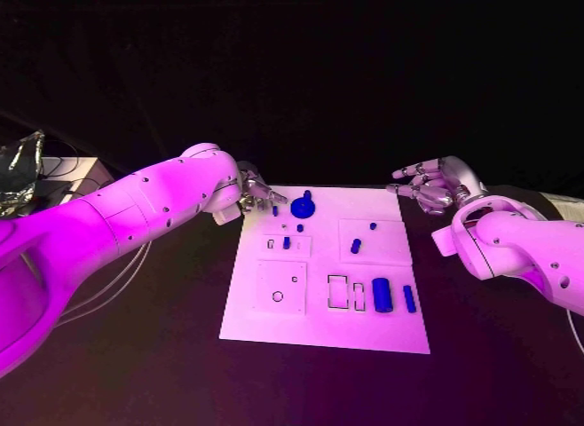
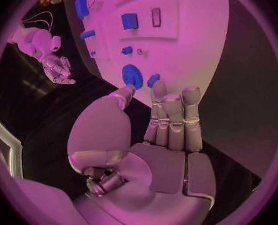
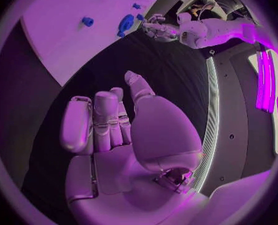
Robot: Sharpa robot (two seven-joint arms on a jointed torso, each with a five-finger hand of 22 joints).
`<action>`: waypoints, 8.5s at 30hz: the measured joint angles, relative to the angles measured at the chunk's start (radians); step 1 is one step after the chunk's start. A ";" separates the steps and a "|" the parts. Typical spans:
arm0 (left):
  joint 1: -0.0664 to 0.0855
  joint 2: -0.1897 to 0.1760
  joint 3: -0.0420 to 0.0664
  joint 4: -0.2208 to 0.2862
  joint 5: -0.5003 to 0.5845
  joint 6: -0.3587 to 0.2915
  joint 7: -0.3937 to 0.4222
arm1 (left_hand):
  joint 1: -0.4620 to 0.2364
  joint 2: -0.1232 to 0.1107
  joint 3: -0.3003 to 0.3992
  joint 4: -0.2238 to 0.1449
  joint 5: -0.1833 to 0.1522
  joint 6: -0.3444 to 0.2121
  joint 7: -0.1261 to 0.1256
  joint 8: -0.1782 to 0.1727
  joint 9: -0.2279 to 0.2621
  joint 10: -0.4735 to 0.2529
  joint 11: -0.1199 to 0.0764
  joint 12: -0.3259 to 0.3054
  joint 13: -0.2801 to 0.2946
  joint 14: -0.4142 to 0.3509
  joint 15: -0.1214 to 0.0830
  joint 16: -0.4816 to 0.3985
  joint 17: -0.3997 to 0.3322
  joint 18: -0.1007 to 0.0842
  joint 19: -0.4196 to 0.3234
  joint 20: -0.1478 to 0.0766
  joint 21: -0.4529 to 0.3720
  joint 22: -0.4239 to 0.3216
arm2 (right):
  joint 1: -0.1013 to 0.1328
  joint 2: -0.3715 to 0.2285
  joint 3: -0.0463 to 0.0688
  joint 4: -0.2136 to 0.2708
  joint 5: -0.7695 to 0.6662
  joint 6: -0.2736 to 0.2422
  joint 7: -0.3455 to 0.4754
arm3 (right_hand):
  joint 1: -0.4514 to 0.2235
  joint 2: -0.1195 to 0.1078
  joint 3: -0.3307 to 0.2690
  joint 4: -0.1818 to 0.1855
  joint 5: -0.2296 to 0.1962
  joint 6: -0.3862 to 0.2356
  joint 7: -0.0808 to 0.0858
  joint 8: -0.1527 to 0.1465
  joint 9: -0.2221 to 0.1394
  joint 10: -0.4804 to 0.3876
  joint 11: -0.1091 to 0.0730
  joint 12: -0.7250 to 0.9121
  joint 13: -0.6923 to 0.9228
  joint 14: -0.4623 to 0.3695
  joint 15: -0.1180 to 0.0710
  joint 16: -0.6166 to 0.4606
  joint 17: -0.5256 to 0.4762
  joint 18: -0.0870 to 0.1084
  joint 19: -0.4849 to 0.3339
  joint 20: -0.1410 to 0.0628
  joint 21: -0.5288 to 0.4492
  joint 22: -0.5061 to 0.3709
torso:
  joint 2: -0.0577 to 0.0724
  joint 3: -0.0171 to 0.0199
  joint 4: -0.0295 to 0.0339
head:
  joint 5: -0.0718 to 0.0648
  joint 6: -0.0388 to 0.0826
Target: Assemble the parts on the task board
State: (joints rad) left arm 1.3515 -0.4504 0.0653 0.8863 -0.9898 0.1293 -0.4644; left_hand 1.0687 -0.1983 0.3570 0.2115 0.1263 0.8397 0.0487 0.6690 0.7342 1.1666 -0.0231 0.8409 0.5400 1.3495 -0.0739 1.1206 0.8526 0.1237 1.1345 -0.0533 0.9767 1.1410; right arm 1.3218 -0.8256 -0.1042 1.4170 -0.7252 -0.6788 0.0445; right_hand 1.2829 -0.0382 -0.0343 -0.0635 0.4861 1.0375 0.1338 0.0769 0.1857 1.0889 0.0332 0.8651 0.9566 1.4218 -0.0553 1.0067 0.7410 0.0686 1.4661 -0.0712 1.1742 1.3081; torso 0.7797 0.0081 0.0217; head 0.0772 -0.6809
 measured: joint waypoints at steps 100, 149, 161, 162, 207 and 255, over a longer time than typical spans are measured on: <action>-0.007 -0.120 -0.015 0.212 0.086 0.019 -0.067 | -0.037 0.082 0.333 -0.144 0.071 -0.003 -0.022 0.037 0.058 0.047 -0.028 -0.010 0.010 0.044 -0.023 0.064 0.136 -0.016 0.026 0.005 0.067 0.058 | 0.000 0.001 0.000 -0.025 0.008 -0.011 0.010 | 0.000 0.000 0.002 -0.012 0.019 -0.005 -0.006 0.000 -0.003 -0.017 -0.010 0.011 -0.011 0.000 0.000 -0.003 0.014 0.000 0.000 0.000 -0.001 0.000 | -0.012 0.0015 0.0092 | 0.004 -0.035; -0.108 -0.204 -0.030 0.431 -0.038 -0.127 -0.121 | -0.049 0.069 0.357 -0.173 0.098 0.017 -0.024 0.021 0.079 0.062 -0.035 -0.020 0.020 0.055 -0.026 0.047 0.148 -0.016 0.045 0.000 0.090 0.068 | -0.002 0.027 -0.001 -0.101 0.316 0.075 0.312 | 0.045 0.010 0.097 -0.058 0.000 -0.235 0.071 -0.018 -0.129 -0.066 0.145 -0.800 -0.900 -0.389 0.221 -0.943 -0.680 -0.031 -0.603 0.250 -1.106 -1.240 | -0.028 -0.0004 0.0187 | 0.000 -0.072; -0.114 -0.206 -0.027 0.437 -0.078 -0.128 -0.118 | -0.049 0.069 0.359 -0.170 0.098 0.019 -0.025 0.016 0.080 0.063 -0.034 -0.025 0.022 0.055 -0.026 0.047 0.149 -0.016 0.045 0.000 0.090 0.068 | -0.005 0.026 -0.002 -0.100 0.325 0.083 0.318 | 0.045 0.010 0.091 -0.058 0.000 -0.236 0.072 -0.018 -0.129 -0.066 0.145 -0.800 -0.900 -0.389 0.221 -0.943 -0.680 -0.031 -0.603 0.250 -1.106 -1.240 | -0.028 -0.0002 0.0186 | -0.001 -0.080; -0.114 -0.206 -0.027 0.437 -0.079 -0.128 -0.118 | -0.049 0.069 0.359 -0.170 0.098 0.019 -0.025 0.016 0.079 0.063 -0.034 -0.025 0.022 0.055 -0.026 0.047 0.149 -0.016 0.045 0.000 0.090 0.068 | -0.005 0.026 -0.002 -0.100 0.325 0.083 0.318 | 0.045 0.010 0.091 -0.058 0.000 -0.236 0.072 -0.018 -0.129 -0.066 0.145 -0.800 -0.900 -0.389 0.221 -0.943 -0.680 -0.031 -0.603 0.250 -1.106 -1.240 | -0.028 -0.0002 0.0186 | -0.001 -0.080; -0.124 -0.207 -0.019 0.434 -0.106 -0.129 -0.123 | -0.035 0.057 0.359 -0.171 0.102 0.031 -0.027 -0.002 0.078 0.073 -0.036 -0.028 0.025 0.058 -0.022 0.042 0.157 -0.016 0.045 0.000 0.094 0.067 | -0.009 0.023 -0.002 -0.096 0.329 0.084 0.318 | 0.045 0.010 0.091 -0.058 0.010 -0.243 0.072 -0.017 -0.129 -0.069 0.148 -0.800 -0.900 -0.389 0.221 -0.943 -0.680 -0.031 -0.603 0.250 -1.106 -1.240 | -0.027 0.0003 0.0173 | -0.001 -0.094; -0.132 -0.214 -0.020 0.439 -0.121 -0.145 -0.131 | -0.008 0.024 0.162 -0.092 0.089 0.102 -0.059 -0.030 0.060 0.090 -0.046 -0.033 0.027 0.066 -0.030 0.043 0.162 -0.016 0.063 -0.018 0.094 0.062 | -0.011 0.019 -0.002 -0.092 0.329 0.084 0.316 | 0.045 0.010 0.088 -0.061 0.010 -0.253 0.067 -0.021 -0.130 -0.073 0.152 -0.800 -0.900 -0.400 0.225 -0.943 -0.680 -0.031 -0.672 0.261 -1.106 -1.244 | -0.028 -0.0003 0.0179 | -0.002 -0.100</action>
State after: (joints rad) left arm 1.2199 -0.6641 0.0454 1.3256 -1.1105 -0.0161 -0.5954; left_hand 1.0612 -0.1746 0.5194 0.1195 0.2151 0.9419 -0.0102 0.6393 0.7937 1.2571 -0.0692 0.8080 0.5667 1.4151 -0.1037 1.1631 1.0145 0.1076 1.1975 -0.0715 1.0702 1.2029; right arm 1.3107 -0.8062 -0.1065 1.3248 -0.3958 -0.5946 0.3602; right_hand 1.3280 -0.0278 0.0542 -0.1242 0.4957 0.7850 0.2009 0.0556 0.0558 1.0159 0.1853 0.0655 0.0571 1.0218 0.1699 0.0639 0.0612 0.0378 0.7945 0.1897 0.0685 0.0644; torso 0.7517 0.0078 0.0396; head 0.0749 -0.7804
